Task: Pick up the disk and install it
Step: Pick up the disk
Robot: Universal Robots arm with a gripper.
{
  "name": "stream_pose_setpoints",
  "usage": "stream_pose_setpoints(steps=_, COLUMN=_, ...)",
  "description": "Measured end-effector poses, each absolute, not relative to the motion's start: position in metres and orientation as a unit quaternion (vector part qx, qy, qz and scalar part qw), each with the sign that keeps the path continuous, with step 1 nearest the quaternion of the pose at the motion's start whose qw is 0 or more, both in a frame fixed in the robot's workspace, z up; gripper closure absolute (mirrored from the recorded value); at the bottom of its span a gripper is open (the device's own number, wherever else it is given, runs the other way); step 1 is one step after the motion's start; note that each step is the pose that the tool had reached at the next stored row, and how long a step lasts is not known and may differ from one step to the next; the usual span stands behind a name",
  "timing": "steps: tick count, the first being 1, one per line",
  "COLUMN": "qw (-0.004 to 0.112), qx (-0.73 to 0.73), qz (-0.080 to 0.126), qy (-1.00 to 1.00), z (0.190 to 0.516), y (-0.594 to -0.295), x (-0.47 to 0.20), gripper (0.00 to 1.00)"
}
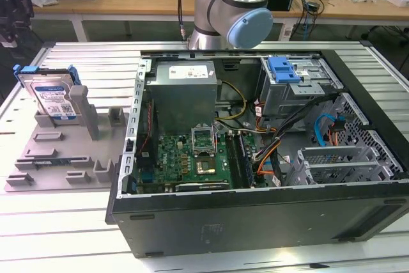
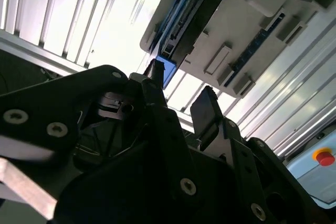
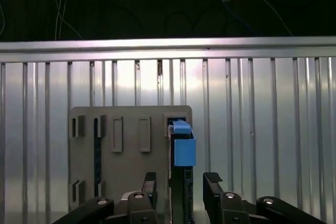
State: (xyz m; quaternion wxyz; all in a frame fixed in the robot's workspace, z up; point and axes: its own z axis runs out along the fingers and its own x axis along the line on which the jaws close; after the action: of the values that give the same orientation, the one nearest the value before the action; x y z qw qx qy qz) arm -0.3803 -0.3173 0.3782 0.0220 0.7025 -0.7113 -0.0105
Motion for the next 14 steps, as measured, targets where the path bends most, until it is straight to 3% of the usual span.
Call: stream_pose_setpoints(steps=14, qw=0.016, qx=0.696, qz=-0.005, qy=-0.718, z=0.3746, y=-0.3172, x=-0.3803, gripper=0.52)
